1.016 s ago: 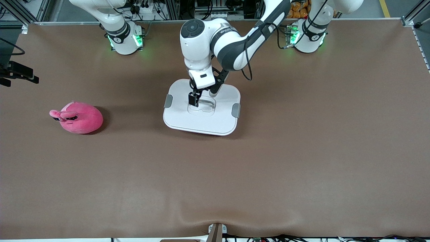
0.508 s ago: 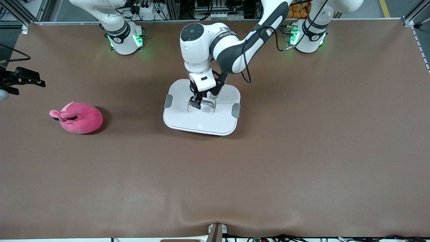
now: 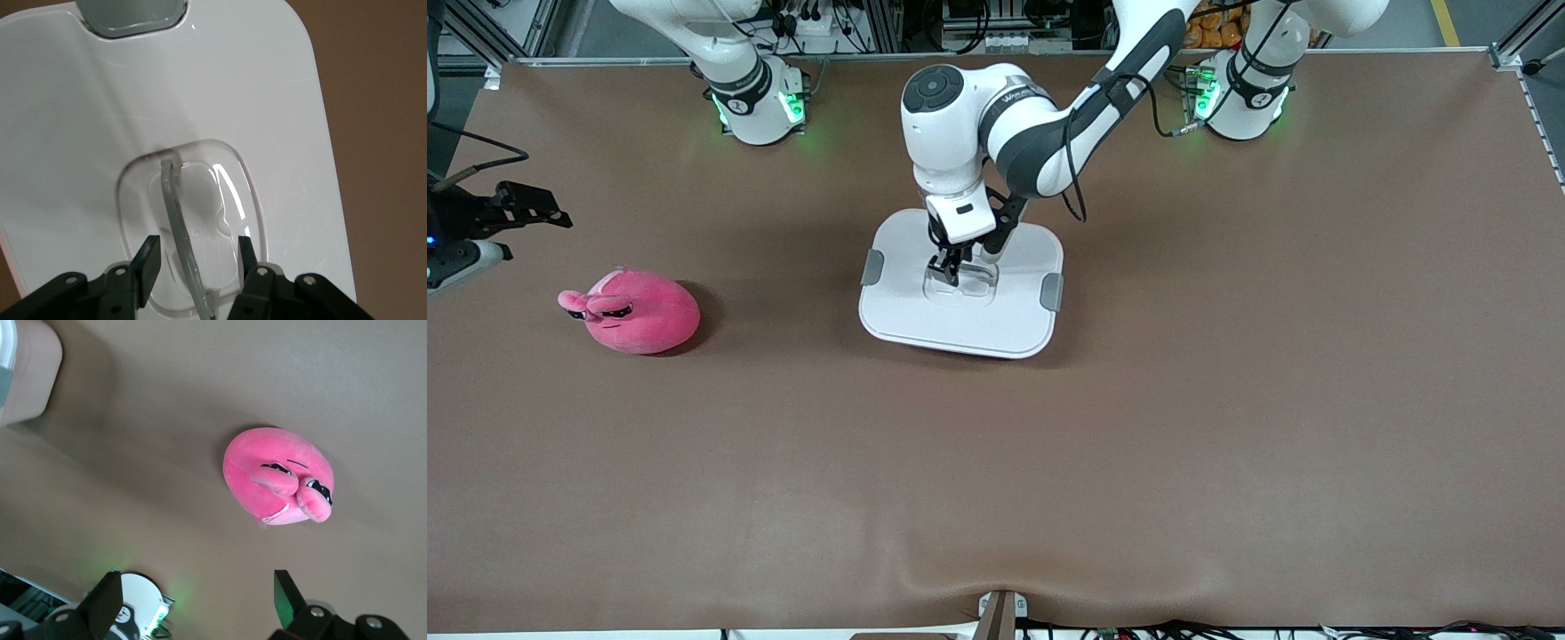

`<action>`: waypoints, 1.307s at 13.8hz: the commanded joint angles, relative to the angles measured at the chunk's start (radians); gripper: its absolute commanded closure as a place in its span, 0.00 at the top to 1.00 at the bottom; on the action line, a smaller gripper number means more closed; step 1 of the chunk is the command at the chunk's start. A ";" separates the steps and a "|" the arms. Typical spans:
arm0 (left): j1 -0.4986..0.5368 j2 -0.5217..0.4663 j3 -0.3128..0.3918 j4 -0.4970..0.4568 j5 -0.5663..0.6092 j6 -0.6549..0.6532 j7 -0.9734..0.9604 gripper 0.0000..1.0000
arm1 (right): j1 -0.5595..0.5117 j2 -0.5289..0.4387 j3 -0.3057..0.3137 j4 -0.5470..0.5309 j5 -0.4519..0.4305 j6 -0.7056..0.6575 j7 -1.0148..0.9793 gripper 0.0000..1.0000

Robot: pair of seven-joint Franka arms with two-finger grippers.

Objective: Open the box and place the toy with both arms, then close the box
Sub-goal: 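Lift the lid with the left gripper while the right gripper reaches the toy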

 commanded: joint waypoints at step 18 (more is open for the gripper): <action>-0.015 0.015 0.006 0.028 0.025 0.001 -0.071 0.00 | -0.034 0.084 0.003 -0.227 -0.087 0.375 -0.842 1.00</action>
